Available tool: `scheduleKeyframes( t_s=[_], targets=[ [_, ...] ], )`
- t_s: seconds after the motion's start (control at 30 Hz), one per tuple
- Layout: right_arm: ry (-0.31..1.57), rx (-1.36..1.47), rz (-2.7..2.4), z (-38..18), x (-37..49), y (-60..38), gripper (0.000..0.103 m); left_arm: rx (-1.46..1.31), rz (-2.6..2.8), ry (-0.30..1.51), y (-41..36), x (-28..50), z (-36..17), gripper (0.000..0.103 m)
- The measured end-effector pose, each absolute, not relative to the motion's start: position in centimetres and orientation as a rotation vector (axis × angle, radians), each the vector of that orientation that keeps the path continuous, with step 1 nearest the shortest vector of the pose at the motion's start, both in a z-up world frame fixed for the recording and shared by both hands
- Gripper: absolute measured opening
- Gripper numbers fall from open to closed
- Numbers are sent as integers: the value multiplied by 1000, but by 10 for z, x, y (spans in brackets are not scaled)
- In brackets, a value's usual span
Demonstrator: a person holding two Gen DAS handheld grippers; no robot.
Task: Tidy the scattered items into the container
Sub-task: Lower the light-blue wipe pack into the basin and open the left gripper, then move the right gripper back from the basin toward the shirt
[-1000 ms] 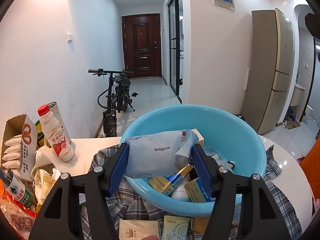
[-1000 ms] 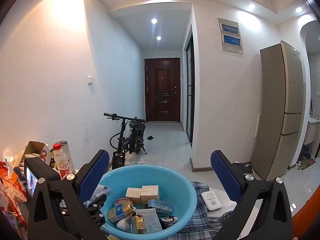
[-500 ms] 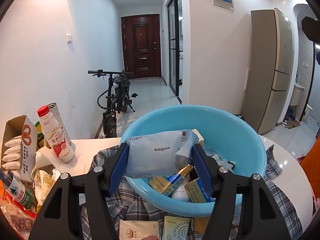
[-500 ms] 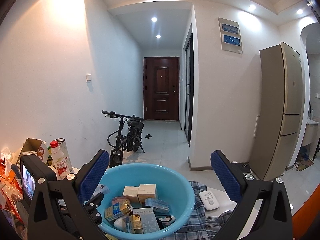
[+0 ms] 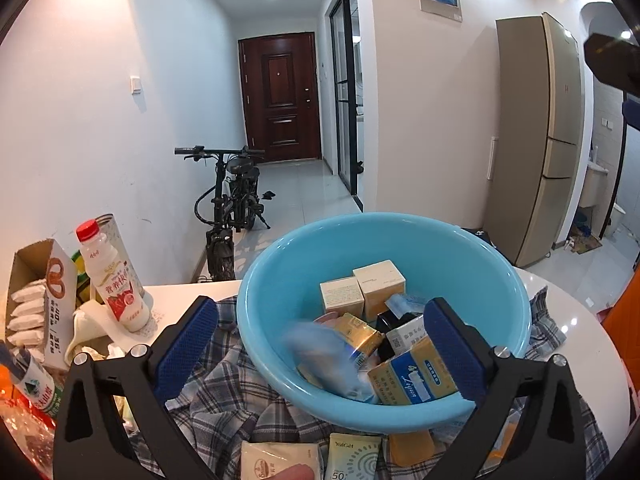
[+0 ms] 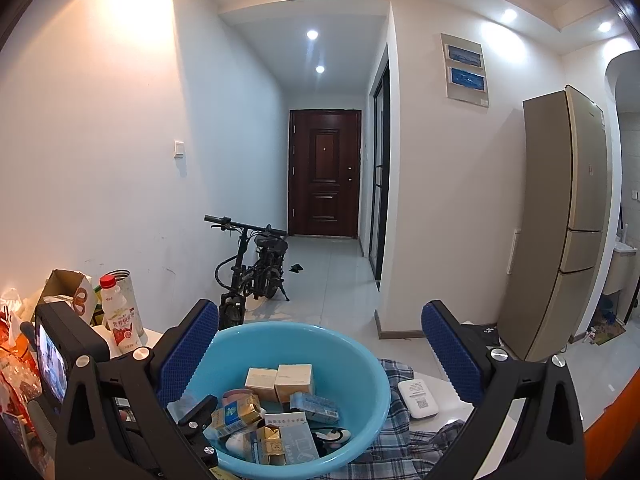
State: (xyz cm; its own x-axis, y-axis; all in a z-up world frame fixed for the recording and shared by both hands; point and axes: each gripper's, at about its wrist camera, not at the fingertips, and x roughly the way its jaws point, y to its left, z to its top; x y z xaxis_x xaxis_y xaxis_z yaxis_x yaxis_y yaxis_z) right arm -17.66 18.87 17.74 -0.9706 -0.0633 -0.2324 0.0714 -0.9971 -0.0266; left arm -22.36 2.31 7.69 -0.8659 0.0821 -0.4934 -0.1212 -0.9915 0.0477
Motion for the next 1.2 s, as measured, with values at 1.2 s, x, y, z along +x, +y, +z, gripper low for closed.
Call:
scheduleKeyframes(
  t_s=[1.2],
  targets=[
    [286, 655, -2977, 114, -154, 182, 103, -755, 2917, 50, 9, -210, 99, 103]
  ],
)
